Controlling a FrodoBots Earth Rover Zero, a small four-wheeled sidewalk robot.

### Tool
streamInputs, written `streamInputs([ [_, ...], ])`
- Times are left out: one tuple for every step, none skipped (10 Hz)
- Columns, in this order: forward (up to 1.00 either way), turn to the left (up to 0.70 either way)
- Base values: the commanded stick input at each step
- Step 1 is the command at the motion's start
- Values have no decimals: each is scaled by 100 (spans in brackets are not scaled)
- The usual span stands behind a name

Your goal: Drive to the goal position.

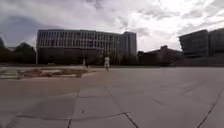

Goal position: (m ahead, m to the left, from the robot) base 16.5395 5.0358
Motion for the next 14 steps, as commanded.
streamInputs([
  [100, 27],
  [100, 8],
  [100, 0],
  [100, 0],
  [100, 0],
  [100, 0],
  [100, 0],
  [100, 0],
  [100, 0],
  [100, 0],
  [100, 0],
  [100, 0],
  [100, 0],
  [100, 0],
])
